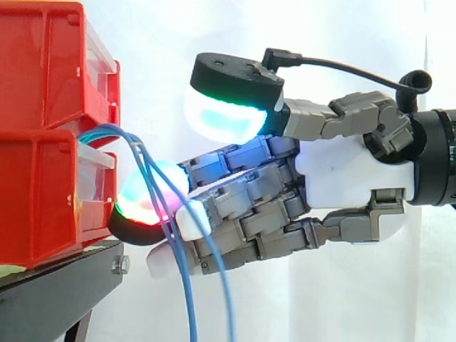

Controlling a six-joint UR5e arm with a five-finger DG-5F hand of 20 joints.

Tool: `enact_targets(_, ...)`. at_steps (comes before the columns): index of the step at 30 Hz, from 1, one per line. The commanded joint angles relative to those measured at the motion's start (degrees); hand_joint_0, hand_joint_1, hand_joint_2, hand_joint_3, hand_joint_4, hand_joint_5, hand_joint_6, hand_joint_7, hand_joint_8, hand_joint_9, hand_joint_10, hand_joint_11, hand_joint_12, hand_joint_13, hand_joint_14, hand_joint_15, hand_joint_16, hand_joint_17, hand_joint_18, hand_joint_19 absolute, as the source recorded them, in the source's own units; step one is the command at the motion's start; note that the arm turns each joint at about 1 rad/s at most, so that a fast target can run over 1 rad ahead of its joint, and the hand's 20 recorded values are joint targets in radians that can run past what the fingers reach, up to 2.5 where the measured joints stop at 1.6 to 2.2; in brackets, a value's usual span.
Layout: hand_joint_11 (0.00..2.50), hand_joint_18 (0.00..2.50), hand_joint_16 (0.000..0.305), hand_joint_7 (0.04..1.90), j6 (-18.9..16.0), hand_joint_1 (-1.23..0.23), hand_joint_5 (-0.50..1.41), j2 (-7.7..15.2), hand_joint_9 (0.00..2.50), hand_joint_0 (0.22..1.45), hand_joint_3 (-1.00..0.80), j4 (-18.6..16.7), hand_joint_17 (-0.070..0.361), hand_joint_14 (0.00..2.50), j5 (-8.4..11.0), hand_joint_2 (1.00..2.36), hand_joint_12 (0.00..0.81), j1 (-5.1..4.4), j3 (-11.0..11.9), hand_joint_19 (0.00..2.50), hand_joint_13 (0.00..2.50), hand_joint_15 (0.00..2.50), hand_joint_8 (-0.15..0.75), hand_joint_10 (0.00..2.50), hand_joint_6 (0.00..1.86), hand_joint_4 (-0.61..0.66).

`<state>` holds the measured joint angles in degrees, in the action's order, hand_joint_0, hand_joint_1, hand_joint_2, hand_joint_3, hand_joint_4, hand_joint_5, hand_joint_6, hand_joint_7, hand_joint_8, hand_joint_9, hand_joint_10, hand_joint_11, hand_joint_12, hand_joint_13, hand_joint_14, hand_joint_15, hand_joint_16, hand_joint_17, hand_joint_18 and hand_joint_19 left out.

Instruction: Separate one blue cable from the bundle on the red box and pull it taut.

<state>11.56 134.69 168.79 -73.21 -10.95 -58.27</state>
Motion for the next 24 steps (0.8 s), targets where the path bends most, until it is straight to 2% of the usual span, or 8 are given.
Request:
enact_targets(1, 0.35, 0.07, 0.029, 1.02, -0.1, -0.68, -0.08, -0.2, 1.01, 0.6, -0.44, 0.0, 0.066, 0.01, 0.0, 1.0, 0.269, -0.04, 0.0, 0.13, 0.59, 0.19, 0.202, 0.01, 0.5, 0.27)
enact_targets(10, 0.36, 0.07, 0.03, 1.01, -0.6, -0.66, -0.08, -0.5, 1.01, 0.6, -0.44, 0.0, 0.067, 0.01, 0.09, 1.0, 0.269, -0.3, 0.0, 0.13, 0.59, 0.21, 0.199, 0.01, 0.5, 0.27)
enact_targets(16, 0.36, 0.07, 0.03, 0.99, -6.7, -0.64, -0.08, -0.3, 1.01, 0.59, -0.44, -2.1, 0.067, 0.01, 0.18, 1.0, 0.266, -0.3, -1.8, 0.14, 0.59, 0.2, 0.201, 0.01, 0.5, 0.28)
enact_targets(17, 0.35, 0.07, 0.03, 0.99, -8.8, -0.64, -0.09, -0.3, 1.01, 0.59, -0.44, -5.1, 0.067, 0.01, 0.09, 1.0, 0.266, -0.39, -4.0, 0.14, 0.59, 0.2, 0.201, 0.01, 0.5, 0.28)
enact_targets(20, 0.36, 0.07, 0.03, 0.98, -11.7, -0.64, -0.09, 0.7, 1.01, 0.59, -0.44, -14.1, 0.067, 0.01, 0.35, 1.0, 0.268, -0.21, -6.5, 0.15, 0.59, 0.2, 0.208, 0.01, 0.5, 0.28)
enact_targets(21, 0.35, 0.07, 0.029, 0.97, -13.0, -0.63, -0.09, 1.1, 1.01, 0.59, -0.44, -19.2, 0.066, 0.01, 0.7, 1.0, 0.267, -0.12, -8.0, 0.15, 0.59, 0.21, 0.202, 0.01, 0.5, 0.28)
enact_targets(23, 0.36, 0.07, 0.029, 0.95, -14.1, -0.63, -0.09, 2.0, 1.01, 0.59, -0.44, -25.1, 0.066, 0.01, 1.41, 1.01, 0.266, 0.14, -8.9, 0.14, 0.59, 0.21, 0.205, 0.01, 0.5, 0.27)
enact_targets(24, 0.35, 0.06, 0.029, 0.94, -14.1, -0.63, -0.09, 2.2, 1.01, 0.59, -0.44, -26.1, 0.066, 0.01, 1.49, 1.0, 0.267, 0.14, -8.9, 0.14, 0.59, 0.21, 0.205, 0.01, 0.5, 0.28)
